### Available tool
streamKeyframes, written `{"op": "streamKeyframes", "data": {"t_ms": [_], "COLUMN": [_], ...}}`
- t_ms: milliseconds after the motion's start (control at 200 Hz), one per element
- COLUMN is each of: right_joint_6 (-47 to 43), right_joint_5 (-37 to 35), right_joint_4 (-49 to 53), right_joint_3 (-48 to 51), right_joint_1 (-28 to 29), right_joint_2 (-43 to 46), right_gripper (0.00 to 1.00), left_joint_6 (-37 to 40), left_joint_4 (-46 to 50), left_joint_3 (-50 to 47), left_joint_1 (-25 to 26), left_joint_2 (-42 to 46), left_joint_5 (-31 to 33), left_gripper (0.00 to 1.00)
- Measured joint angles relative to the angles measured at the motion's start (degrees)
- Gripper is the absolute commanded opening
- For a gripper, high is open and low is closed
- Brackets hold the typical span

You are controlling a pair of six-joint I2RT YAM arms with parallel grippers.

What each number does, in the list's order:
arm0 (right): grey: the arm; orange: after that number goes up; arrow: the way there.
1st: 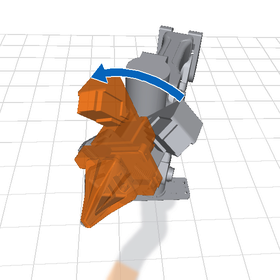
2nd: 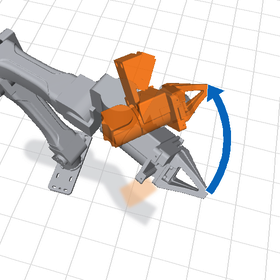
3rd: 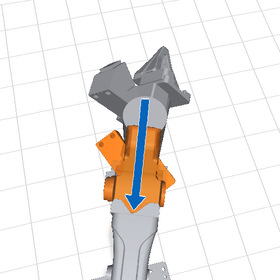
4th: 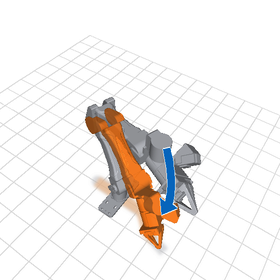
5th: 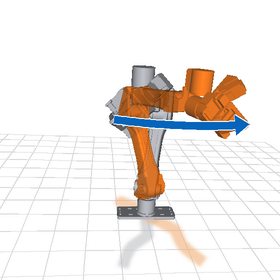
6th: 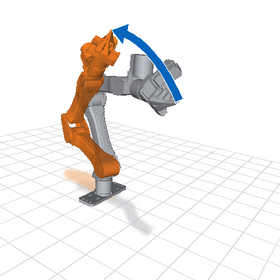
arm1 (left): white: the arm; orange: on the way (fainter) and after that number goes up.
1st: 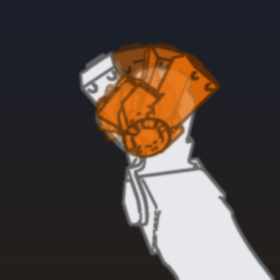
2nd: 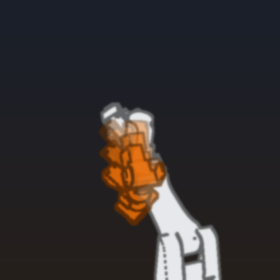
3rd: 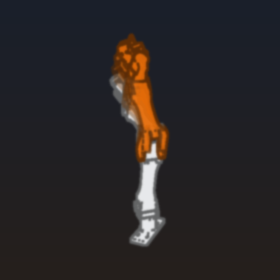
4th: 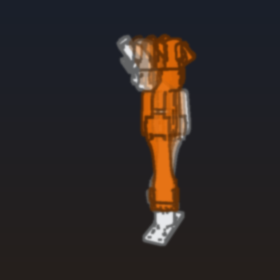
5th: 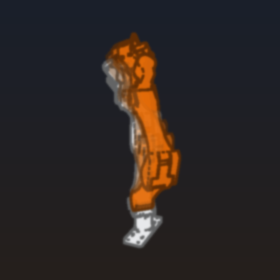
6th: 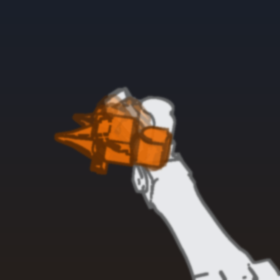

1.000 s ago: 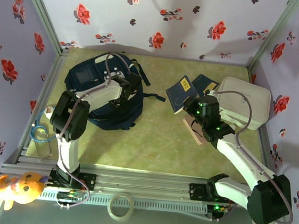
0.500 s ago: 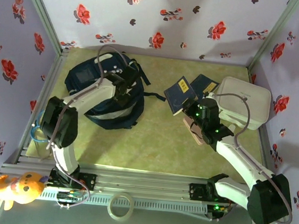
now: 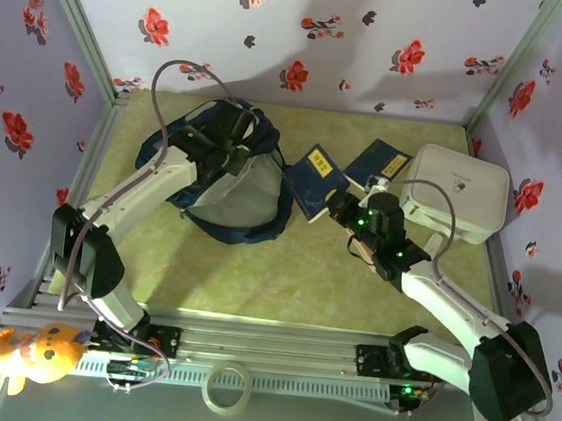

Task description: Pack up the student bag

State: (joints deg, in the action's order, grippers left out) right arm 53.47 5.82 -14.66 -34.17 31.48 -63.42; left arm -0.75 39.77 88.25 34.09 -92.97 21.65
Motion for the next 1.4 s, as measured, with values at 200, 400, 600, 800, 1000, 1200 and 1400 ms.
{"op": "streamKeyframes", "data": {"t_ms": [200, 400, 600, 800, 1000, 1200, 1400], "right_joint_6": [2.43, 4.48, 7.72, 10.27, 11.74, 11.74, 13.22], "right_joint_5": [2.05, 5.27, 6.60, 2.82, -1.01, -5.35, -6.03], "right_joint_4": [-3.85, -7.06, -12.83, -12.85, -11.96, -9.49, -9.51], "right_joint_3": [-1.84, -9.97, -19.89, -28.65, -37.13, -44.81, -49.81], "right_joint_1": [4.70, 6.84, 7.87, 9.70, 12.70, 14.82, 14.91], "right_joint_2": [-7.37, -19.65, -31.74, -43.19, -53.29, -59.17, -64.46], "right_gripper": [0.08, 0.09, 0.08, 0.07, 0.07, 0.09, 0.15], "left_joint_6": [-2.45, -4.92, -7.15, -8.17, -8.37, -8.39, -8.37], "left_joint_4": [-5.99, -9.62, -11.72, -12.79, -12.81, -12.81, -12.76], "left_joint_3": [-3.10, -8.44, -11.30, -12.39, -12.39, -12.39, -12.33], "left_joint_1": [0.39, 0.55, 0.55, 0.59, 0.59, 0.59, 0.59], "left_joint_2": [1.57, 5.81, 9.16, 10.21, 10.23, 10.23, 10.23], "left_joint_5": [-0.37, -0.85, -1.60, -1.86, -1.79, -1.73, -0.98], "left_gripper": [0.00, 0.00, 0.00, 0.00, 0.00, 0.00, 0.00]}}
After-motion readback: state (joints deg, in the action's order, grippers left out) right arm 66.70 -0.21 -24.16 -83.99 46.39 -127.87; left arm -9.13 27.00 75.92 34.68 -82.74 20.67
